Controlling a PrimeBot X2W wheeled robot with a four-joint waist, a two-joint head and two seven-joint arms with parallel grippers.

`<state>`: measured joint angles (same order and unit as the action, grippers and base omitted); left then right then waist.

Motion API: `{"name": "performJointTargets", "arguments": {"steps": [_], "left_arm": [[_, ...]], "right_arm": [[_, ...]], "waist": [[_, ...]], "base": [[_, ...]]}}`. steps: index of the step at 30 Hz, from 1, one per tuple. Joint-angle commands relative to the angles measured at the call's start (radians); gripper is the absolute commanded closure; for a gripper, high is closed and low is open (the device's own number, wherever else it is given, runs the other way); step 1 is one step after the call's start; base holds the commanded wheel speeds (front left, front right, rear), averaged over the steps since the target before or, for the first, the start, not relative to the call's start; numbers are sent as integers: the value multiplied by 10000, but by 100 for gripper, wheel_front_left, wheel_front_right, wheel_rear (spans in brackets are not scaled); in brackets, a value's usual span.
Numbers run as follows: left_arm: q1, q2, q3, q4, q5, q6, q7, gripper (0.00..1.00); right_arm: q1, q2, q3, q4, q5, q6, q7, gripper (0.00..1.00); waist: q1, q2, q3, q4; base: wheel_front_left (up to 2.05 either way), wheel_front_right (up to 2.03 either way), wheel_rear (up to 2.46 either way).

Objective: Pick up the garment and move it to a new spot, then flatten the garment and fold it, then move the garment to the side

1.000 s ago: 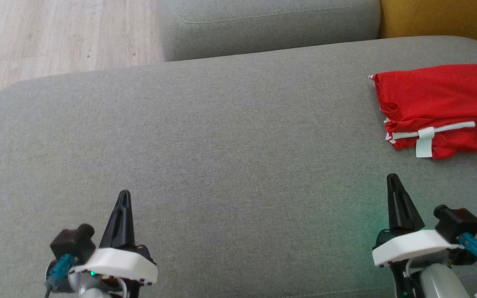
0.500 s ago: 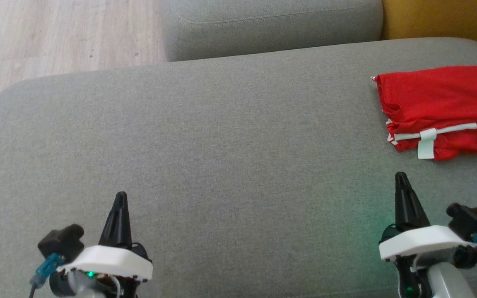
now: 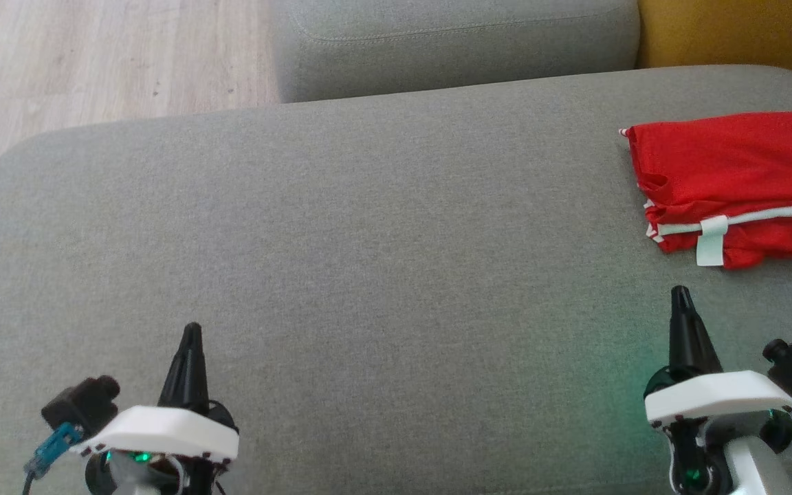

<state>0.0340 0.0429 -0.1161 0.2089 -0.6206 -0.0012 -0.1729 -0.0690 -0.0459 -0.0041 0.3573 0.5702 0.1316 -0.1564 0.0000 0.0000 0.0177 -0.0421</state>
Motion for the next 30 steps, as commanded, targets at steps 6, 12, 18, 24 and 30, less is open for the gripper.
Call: {"name": "performJointTargets", "arguments": {"steps": [6, 12, 18, 24, 30], "left_arm": [[-679, 139, 339, -223, -1059, -186, 252, 100], [-730, 153, 453, -184, -1714, -266, 418, 100], [-780, 165, 570, -144, -2363, -345, 586, 100], [-831, 176, 690, -103, -3013, -424, 756, 100], [-883, 185, 812, -61, -3662, -504, 928, 100]], "right_arm": [[-406, -34, -104, -458, 1101, -3, 286, 100], [-405, -35, -175, -506, 1767, -4, 459, 100], [-404, -37, -246, -553, 2430, -4, 632, 100], [-403, -38, -318, -601, 3096, -4, 805, 100], [-401, -38, -389, -649, 3762, -5, 978, 100]], "waist": [[0, 0, -13, 39], [0, 0, -23, 66], [0, 0, -32, 94], [0, 0, -42, 121], [0, 0, -51, 148]], "base": [[0, 0, 0], [0, 0, 0], [0, 0, 0], [0, 0, 0], [0, 0, 0]]}}
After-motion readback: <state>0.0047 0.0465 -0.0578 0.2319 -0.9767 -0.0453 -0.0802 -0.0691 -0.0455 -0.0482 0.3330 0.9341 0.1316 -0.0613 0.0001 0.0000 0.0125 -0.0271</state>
